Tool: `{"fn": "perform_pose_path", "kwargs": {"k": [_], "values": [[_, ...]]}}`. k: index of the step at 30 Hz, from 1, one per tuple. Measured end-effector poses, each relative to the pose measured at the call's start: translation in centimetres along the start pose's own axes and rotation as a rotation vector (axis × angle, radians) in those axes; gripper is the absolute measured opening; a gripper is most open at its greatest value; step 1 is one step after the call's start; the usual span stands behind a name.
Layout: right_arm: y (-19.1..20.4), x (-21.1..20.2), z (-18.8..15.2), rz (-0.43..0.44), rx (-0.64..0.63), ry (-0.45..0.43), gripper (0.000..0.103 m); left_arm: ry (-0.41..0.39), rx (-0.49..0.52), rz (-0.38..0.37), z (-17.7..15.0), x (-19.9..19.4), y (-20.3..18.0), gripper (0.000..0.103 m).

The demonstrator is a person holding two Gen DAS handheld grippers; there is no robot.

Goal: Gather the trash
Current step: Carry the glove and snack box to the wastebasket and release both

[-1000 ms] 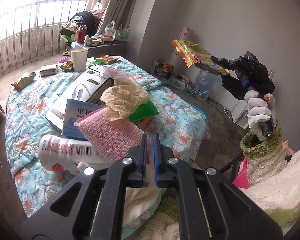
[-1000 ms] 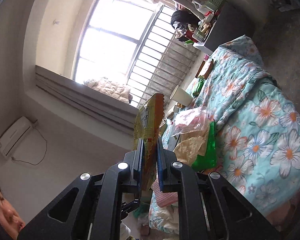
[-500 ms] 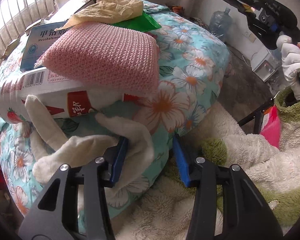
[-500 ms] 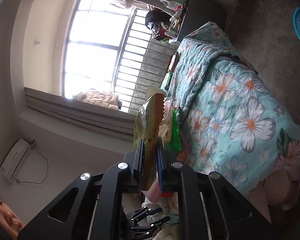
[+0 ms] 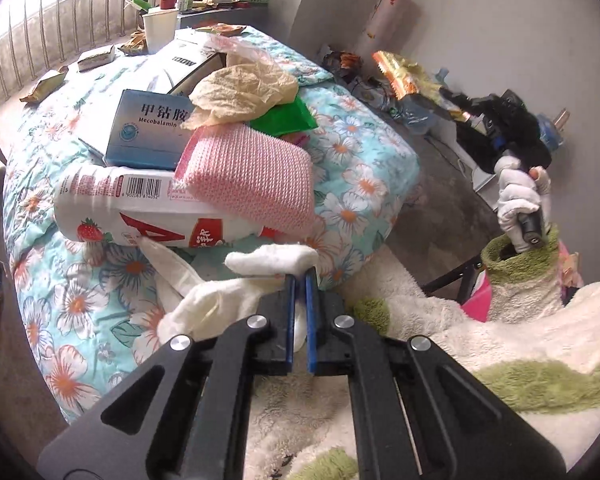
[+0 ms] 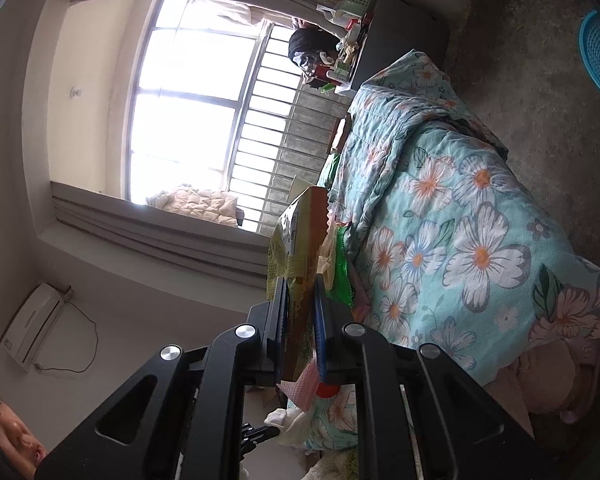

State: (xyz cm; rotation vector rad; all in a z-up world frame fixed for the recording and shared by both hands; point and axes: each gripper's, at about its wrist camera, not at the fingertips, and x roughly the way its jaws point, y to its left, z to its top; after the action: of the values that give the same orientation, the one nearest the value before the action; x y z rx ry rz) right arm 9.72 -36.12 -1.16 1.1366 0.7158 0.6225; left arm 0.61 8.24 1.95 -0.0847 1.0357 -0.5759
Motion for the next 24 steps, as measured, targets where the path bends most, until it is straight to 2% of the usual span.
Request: {"fn": "perform_pose_path", "kwargs": {"k": [5, 7, 10, 13, 18, 21, 24], "values": [[0.1, -1.9, 0.7, -0.002, -0.002, -0.054, 0.013, -0.123, -0.001, -0.210, 4.2, -4.0, -1.7, 0.003], [0.2, -3.0, 1.0, -0.003, -0.003, -0.085, 0.013, -0.151, 0.034, -0.280, 6.3, -4.2, -3.2, 0.003], [0.3, -5.2, 1.6, -0.009, -0.003, -0.145, 0.013, -0.150, 0.103, -0.355, 10.2, -2.9, -6.2, 0.003], [0.4, -7.7, 2.2, -0.090, -0.021, -0.233, 0.013, -0.134, 0.216, -0.378, 14.1, -0.8, -10.2, 0.003], [-0.7, -12.2, 3.3, -0.314, -0.040, -0.411, 0.013, -0.053, 0.388, -0.360, 20.5, 5.1, -17.3, 0.003], [-2.5, -14.5, 4.1, -0.450, -0.018, -0.508, 0.013, 0.008, 0.446, -0.351, 24.2, 10.2, -21.3, 0.003], [-5.3, -16.5, 4.9, -0.504, 0.050, -0.576, 0.013, 0.085, 0.455, -0.325, 27.6, 16.9, -24.6, 0.003]]}}
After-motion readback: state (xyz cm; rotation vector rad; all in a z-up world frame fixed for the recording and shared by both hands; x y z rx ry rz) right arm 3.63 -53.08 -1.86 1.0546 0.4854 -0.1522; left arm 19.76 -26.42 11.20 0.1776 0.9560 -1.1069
